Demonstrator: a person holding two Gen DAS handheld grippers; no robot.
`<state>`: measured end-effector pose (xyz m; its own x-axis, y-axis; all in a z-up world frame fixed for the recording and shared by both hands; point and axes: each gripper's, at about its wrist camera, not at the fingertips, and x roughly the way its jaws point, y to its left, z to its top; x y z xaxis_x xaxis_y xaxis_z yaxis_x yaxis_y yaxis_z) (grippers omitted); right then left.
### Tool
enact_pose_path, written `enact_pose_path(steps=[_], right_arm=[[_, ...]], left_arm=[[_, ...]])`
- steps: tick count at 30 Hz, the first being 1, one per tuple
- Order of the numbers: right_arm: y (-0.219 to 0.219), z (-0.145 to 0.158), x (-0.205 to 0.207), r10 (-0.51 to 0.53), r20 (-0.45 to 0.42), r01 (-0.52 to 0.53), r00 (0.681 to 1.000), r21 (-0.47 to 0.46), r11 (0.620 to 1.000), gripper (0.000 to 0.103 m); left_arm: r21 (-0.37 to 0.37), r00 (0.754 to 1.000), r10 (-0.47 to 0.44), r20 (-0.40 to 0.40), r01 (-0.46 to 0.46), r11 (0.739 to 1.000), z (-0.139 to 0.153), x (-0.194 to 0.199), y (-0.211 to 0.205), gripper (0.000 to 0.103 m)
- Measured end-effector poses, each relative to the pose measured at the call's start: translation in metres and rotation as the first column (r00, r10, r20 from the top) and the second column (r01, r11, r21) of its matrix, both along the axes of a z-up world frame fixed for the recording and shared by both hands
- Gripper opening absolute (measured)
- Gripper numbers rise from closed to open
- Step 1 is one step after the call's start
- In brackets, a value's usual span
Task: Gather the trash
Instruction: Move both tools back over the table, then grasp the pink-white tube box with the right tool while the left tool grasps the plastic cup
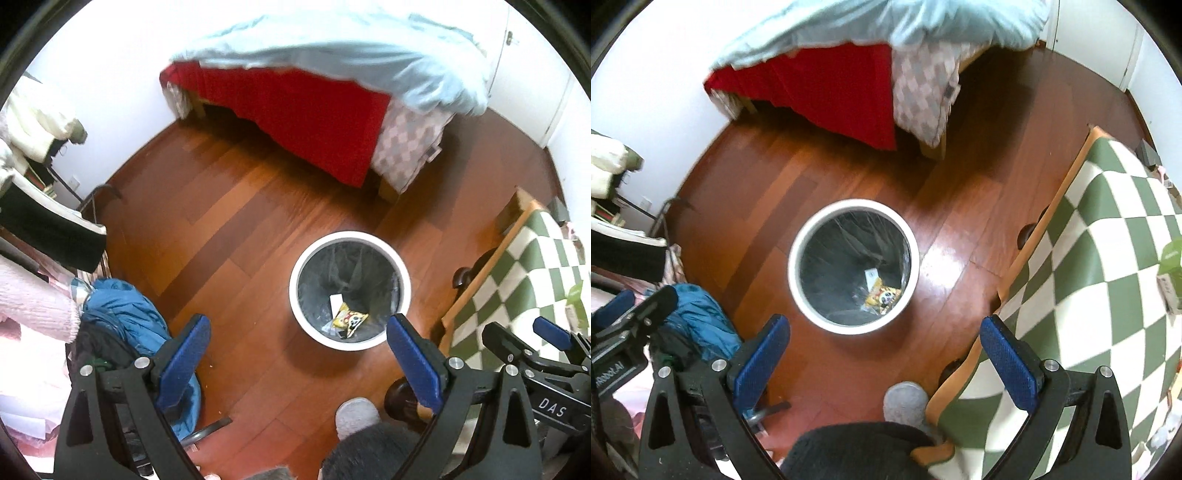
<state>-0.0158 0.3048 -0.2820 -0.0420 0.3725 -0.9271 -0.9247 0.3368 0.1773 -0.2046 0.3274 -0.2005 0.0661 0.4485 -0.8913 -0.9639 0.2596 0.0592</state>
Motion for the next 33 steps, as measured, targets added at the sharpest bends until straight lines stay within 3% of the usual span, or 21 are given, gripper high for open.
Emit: enact_pose_path(steps=[10,16,19,23,27,31,33], right_arm=[[-0.085,0.112,0.01,-0.038,-0.03,0.043,0.999,0.207,0.977,0.103],[-0.164,0.14,0.047,-0.135,-0.111,0.158,0.985,0.246,0.956,0.103],[-0.213,0.131,0.077,-0.217,-0.129,0.241,0.968,0.212,0.947,0.103],[-0.28,0.099,0.127,-0.336,-0.128,0.35,0.933,0.104,0.931,0.103],[-0.347,0.062,0.182,-0.422,-0.047,0.421,0.905,-0.023,0.907,0.103],[-0.389,0.023,0.224,-0.447,0.017,0.445,0.894,-0.134,0.885,0.103],[-0.396,0.005,0.237,-0.418,0.037,0.417,0.908,-0.175,0.892,0.103]], left_arm=[[0.141,0.998,-0.053,0.031,0.048,0.989,0.079,0.016,-0.068,0.097],[0.141,0.988,-0.145,0.06,0.135,0.981,0.079,0.056,-0.113,0.097],[0.084,0.974,-0.222,0.05,0.218,0.972,0.054,0.096,-0.134,0.097],[-0.006,0.932,-0.362,-0.007,0.362,0.932,0.005,0.164,-0.165,0.103],[-0.1,0.895,-0.444,-0.039,0.438,0.893,-0.049,0.226,-0.201,0.103],[-0.202,0.852,-0.52,-0.06,0.5,0.842,-0.1,0.279,-0.241,0.103],[-0.216,0.843,-0.534,-0.074,0.509,0.833,-0.112,0.29,-0.254,0.103]])
